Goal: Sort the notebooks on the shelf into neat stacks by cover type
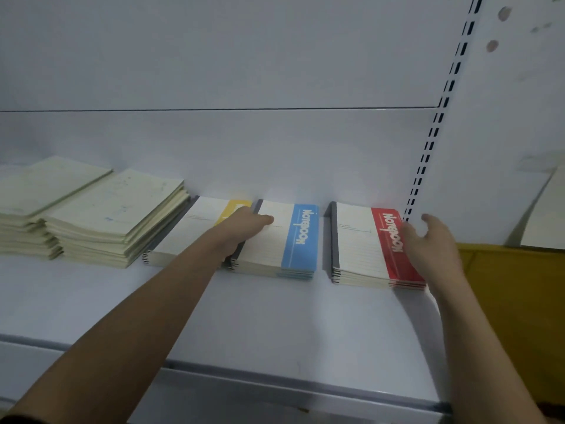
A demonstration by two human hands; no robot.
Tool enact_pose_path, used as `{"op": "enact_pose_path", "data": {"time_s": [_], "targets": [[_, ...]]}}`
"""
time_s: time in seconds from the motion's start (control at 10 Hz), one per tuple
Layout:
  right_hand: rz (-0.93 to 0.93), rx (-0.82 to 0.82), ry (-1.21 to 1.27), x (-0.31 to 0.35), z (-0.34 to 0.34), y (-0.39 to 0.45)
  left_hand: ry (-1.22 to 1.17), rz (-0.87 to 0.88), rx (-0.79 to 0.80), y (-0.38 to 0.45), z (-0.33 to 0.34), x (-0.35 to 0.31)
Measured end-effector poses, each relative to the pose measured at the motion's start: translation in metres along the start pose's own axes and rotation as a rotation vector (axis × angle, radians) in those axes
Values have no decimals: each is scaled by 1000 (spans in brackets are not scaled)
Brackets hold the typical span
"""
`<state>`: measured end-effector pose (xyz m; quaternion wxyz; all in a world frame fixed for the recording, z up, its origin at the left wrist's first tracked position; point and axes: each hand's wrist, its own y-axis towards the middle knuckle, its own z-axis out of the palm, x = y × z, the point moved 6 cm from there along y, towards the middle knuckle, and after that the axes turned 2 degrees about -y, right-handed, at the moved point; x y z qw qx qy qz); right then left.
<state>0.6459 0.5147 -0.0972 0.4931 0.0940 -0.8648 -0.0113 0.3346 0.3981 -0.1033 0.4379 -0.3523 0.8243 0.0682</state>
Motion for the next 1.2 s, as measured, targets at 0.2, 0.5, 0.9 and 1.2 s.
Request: {"op": "enact_pose_path", "data": {"time_s": [0.2,0.5,0.9,1.2], "targets": [[-228,398,-47,94,87,-42,-34,-94,37,-6,1,-7],[110,417,111,62,163,-38,-76,-123,-8,-19,4,-14],[146,437,354,60,162,-45,-139,-100,-30,-19,-1,-15],[-120,387,-12,114,118,-42,190,202,-91,-40,-19,-34]]}}
